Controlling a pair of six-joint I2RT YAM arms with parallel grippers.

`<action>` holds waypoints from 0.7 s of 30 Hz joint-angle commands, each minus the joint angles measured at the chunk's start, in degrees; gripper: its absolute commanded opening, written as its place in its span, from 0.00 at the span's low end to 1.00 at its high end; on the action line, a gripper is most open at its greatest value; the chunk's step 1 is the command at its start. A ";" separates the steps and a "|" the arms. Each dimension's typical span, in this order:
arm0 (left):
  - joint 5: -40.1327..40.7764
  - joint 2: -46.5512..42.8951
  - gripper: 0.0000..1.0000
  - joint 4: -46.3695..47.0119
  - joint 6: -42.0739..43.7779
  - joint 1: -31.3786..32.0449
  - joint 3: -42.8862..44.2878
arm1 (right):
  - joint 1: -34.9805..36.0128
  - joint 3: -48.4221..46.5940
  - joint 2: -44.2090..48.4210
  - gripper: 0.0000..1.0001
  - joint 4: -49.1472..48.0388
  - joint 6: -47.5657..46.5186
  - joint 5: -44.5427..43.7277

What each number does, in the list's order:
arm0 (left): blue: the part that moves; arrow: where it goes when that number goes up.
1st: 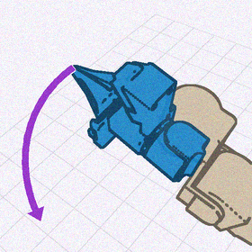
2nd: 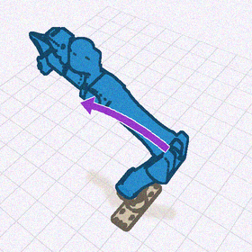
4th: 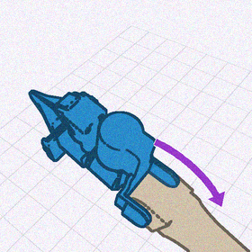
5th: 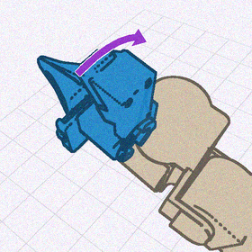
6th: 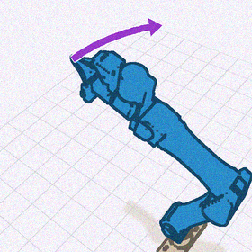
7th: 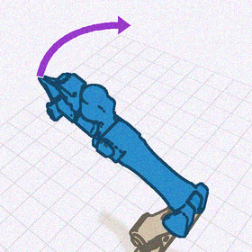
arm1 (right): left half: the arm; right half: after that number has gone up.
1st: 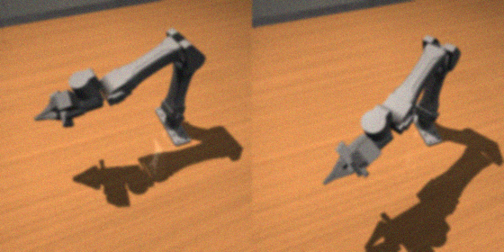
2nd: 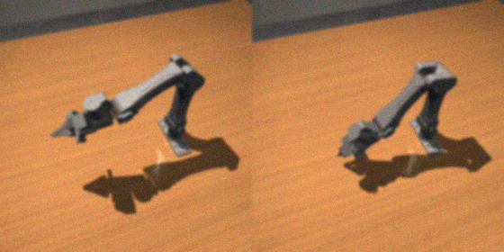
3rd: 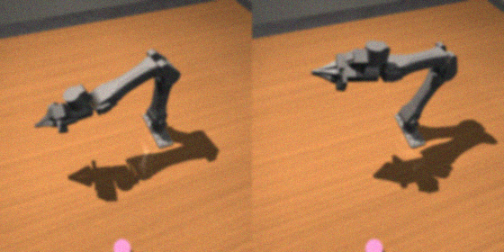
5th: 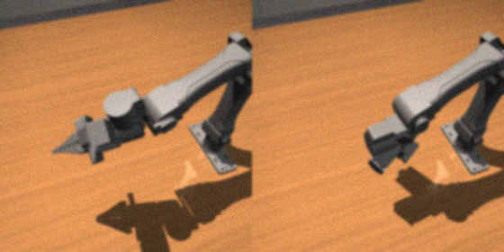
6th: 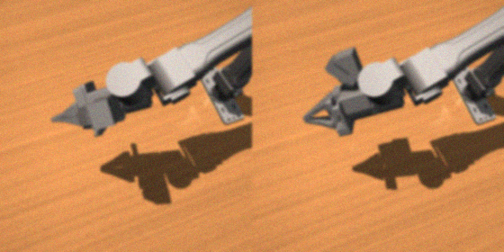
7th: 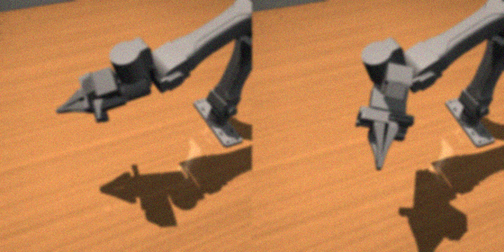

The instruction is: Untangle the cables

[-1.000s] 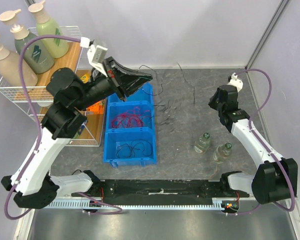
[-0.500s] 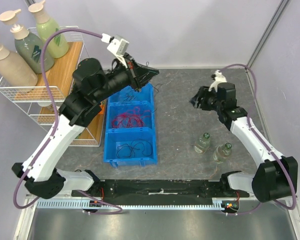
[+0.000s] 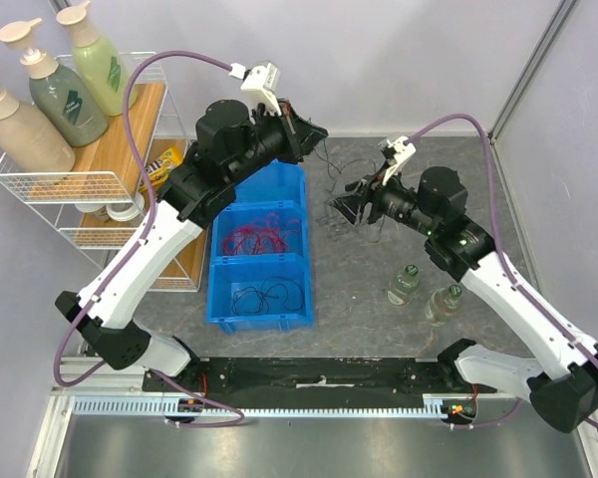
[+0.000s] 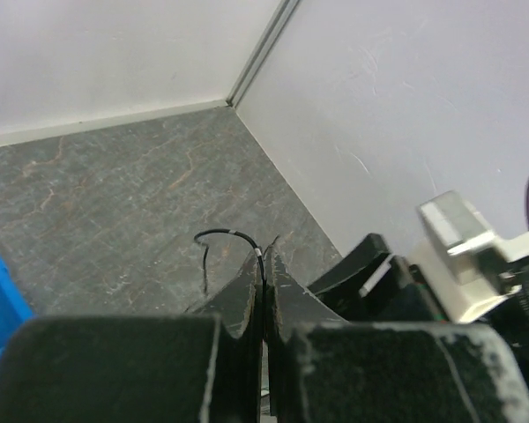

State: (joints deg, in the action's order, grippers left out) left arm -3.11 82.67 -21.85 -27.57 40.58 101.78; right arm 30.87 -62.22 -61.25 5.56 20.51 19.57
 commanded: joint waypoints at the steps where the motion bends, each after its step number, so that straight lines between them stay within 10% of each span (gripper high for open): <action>1: -2.67 1.61 0.02 2.15 -5.99 -0.23 3.25 | 0.50 0.59 -3.60 0.65 -7.38 -0.04 -0.58; 13: -12.79 1.18 0.02 8.48 -10.40 -0.15 1.94 | 2.44 2.98 -12.31 0.69 -21.03 4.71 1.61; 21: -15.69 2.05 0.02 11.38 -13.12 -0.15 1.23 | 2.44 6.32 -8.09 0.74 -18.41 4.53 -13.84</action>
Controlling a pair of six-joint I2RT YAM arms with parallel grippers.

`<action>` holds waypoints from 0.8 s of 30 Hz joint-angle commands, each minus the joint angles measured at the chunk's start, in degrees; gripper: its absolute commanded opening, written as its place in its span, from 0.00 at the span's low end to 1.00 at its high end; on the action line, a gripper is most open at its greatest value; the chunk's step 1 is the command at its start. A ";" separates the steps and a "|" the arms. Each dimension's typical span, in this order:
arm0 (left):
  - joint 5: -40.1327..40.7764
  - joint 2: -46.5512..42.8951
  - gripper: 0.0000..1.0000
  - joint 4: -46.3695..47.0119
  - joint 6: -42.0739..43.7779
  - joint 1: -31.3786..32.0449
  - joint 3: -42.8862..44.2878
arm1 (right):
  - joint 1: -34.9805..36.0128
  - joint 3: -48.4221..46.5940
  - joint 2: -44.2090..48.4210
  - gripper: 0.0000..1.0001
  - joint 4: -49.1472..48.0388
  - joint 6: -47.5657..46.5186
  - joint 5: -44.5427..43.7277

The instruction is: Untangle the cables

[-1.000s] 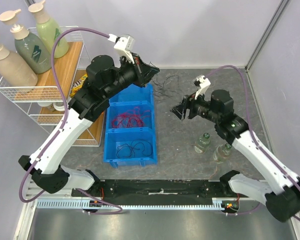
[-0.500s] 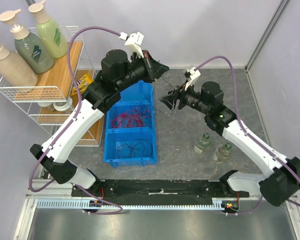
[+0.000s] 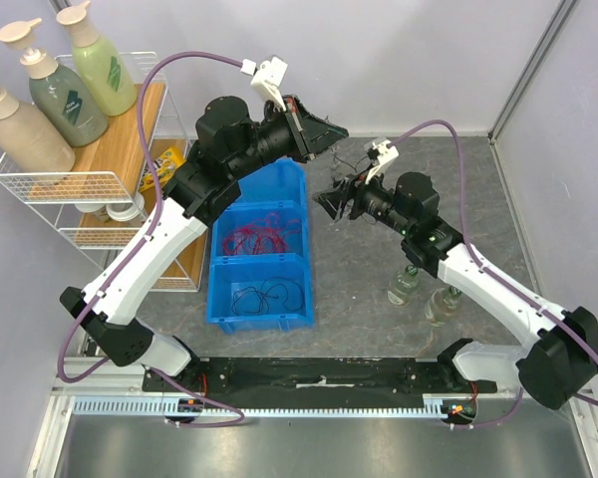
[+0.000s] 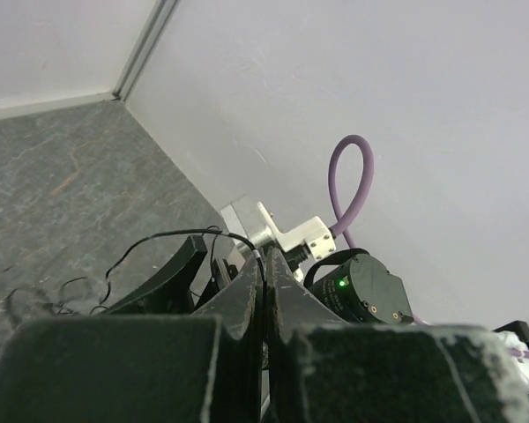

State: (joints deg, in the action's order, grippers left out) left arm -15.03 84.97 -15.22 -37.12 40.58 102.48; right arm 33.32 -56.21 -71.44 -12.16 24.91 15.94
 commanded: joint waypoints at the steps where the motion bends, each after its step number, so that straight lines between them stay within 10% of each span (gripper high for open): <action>1: -4.48 0.02 0.02 5.20 -4.00 -0.06 0.71 | -0.01 -0.65 1.57 0.71 0.90 -0.03 -11.36; 14: -5.98 -0.51 0.02 5.55 -4.45 -0.15 1.15 | -0.01 1.89 3.50 0.68 6.63 -0.47 -24.73; 24: -7.03 -1.30 0.02 5.64 -4.98 -0.15 0.80 | -0.01 2.94 0.51 0.57 -2.67 1.37 -11.05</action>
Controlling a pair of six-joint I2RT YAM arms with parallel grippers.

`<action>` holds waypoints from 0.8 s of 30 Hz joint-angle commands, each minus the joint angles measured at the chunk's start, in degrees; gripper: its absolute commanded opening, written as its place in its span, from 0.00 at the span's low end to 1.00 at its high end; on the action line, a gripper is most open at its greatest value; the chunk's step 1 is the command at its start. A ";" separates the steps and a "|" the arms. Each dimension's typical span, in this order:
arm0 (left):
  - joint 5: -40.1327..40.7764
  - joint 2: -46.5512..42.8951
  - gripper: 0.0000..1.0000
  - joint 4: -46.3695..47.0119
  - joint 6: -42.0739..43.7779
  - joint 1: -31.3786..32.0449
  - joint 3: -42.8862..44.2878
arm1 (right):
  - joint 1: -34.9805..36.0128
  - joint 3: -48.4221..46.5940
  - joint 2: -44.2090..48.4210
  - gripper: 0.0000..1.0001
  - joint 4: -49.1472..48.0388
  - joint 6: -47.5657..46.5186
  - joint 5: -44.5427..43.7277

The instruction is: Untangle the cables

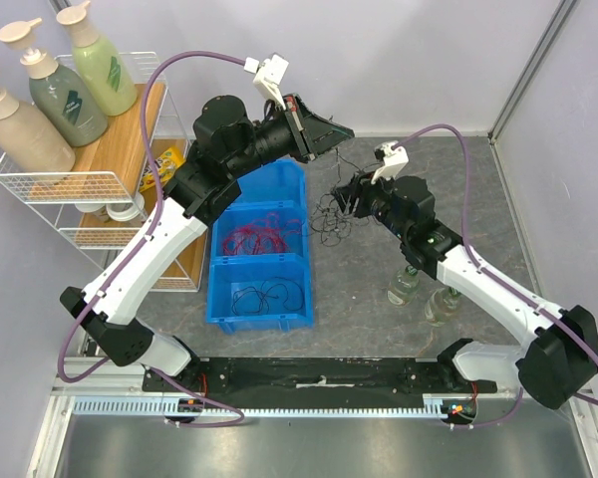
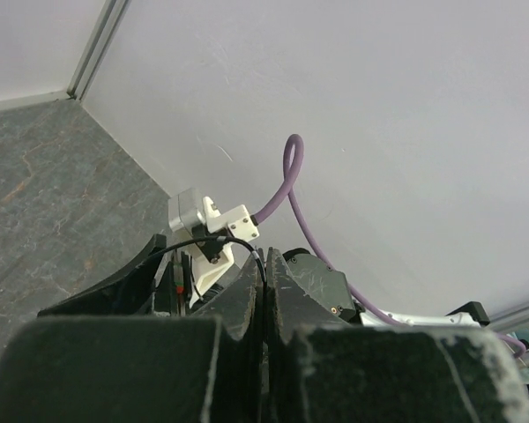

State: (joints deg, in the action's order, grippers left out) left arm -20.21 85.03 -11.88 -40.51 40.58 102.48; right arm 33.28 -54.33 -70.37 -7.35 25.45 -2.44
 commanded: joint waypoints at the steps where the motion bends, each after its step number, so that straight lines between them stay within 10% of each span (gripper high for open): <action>1: -1.77 -1.45 0.02 2.39 -1.50 -0.15 0.71 | 0.03 1.76 -0.39 0.56 -9.06 0.74 8.84; 24: -1.33 -0.83 0.02 2.21 -0.62 -0.15 2.29 | 0.03 3.00 2.43 0.69 -10.83 -0.93 26.07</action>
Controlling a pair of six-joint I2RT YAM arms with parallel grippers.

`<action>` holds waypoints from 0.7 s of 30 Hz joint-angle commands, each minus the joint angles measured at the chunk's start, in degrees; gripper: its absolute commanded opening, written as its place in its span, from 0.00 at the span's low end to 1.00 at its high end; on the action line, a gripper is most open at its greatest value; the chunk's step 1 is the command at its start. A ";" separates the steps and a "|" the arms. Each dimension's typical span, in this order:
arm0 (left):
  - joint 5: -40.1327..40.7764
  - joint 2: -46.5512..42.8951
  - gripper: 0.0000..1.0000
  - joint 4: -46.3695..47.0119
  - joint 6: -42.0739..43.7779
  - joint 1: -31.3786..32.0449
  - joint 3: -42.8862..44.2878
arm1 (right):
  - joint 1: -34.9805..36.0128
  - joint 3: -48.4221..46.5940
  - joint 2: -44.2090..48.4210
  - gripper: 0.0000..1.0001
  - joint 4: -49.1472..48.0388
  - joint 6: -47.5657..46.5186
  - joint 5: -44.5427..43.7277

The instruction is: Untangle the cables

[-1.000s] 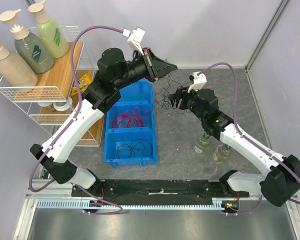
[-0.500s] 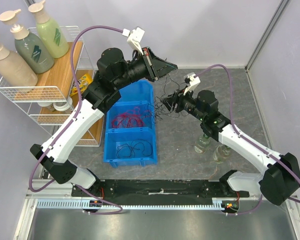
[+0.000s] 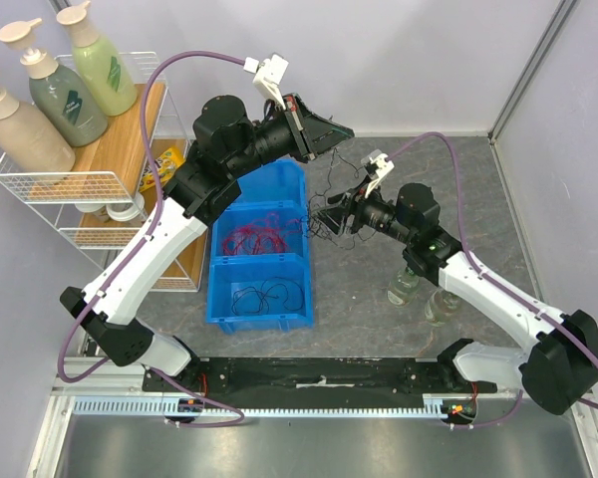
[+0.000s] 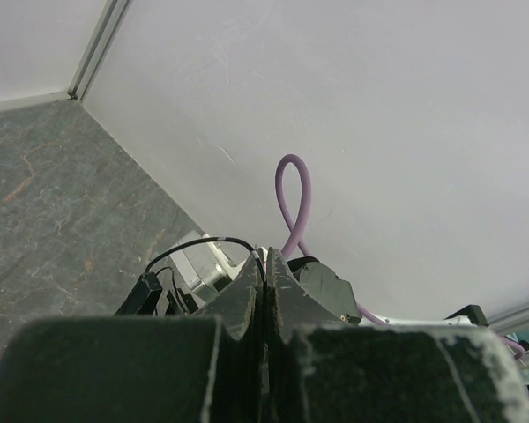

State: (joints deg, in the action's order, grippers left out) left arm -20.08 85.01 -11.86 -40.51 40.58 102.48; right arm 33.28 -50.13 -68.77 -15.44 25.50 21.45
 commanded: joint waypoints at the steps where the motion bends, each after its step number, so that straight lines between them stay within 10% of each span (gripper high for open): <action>1: -1.46 -0.81 0.02 2.10 -0.62 -0.15 2.29 | 0.03 -1.20 0.75 0.69 -3.27 -0.80 2.89; 8: -2.69 -0.55 0.02 2.63 -1.59 -0.06 2.20 | 0.03 -0.85 -0.31 0.65 -6.00 1.31 1.75; 21: -3.65 -1.78 0.02 11.05 0.34 -0.15 4.14 | 0.03 0.65 -2.77 0.00 -1.45 2.45 -9.39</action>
State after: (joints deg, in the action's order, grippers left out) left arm -21.23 85.03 -9.23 -40.51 40.58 104.22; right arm 33.28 -49.82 -70.81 -18.65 27.92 19.81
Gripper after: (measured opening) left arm 0.026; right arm 0.018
